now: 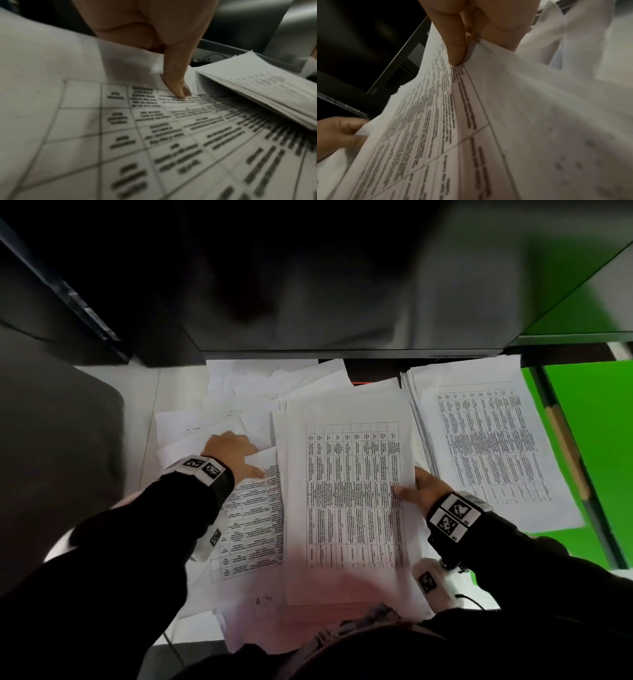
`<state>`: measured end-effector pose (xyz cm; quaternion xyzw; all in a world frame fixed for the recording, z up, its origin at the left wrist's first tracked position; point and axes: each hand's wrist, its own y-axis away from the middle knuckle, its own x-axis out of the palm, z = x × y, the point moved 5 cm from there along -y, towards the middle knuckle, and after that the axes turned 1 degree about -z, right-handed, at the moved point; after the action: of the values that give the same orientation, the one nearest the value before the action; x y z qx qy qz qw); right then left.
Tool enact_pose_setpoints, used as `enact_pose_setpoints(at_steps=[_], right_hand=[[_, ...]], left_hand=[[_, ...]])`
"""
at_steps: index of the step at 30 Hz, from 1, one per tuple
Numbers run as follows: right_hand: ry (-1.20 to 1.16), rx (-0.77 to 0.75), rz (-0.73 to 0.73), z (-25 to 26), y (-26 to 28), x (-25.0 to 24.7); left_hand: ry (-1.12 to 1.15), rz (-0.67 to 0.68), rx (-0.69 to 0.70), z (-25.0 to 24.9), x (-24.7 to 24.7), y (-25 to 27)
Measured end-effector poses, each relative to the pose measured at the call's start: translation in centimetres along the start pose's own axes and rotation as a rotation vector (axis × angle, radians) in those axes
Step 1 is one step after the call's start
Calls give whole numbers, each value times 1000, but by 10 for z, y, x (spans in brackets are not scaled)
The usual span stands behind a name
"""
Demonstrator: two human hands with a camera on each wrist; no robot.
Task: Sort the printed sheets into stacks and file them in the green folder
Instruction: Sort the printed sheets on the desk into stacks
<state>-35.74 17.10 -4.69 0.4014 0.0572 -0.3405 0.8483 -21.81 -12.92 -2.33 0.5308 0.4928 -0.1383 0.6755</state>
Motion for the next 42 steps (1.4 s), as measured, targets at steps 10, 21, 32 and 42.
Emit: enact_pose_setpoints(at_steps=[10, 21, 32, 42], right_hand=[[-217, 75, -27, -3, -1, -6], [-232, -14, -5, 48, 17, 22], [-32, -406, -209, 122, 80, 3], [-213, -530, -303, 135, 114, 13]], left_hand=[[639, -315, -242, 73, -2, 44], [1309, -350, -181, 9, 48, 101], [1327, -728, -114, -32, -14, 152], [1372, -837, -47, -65, -22, 171]])
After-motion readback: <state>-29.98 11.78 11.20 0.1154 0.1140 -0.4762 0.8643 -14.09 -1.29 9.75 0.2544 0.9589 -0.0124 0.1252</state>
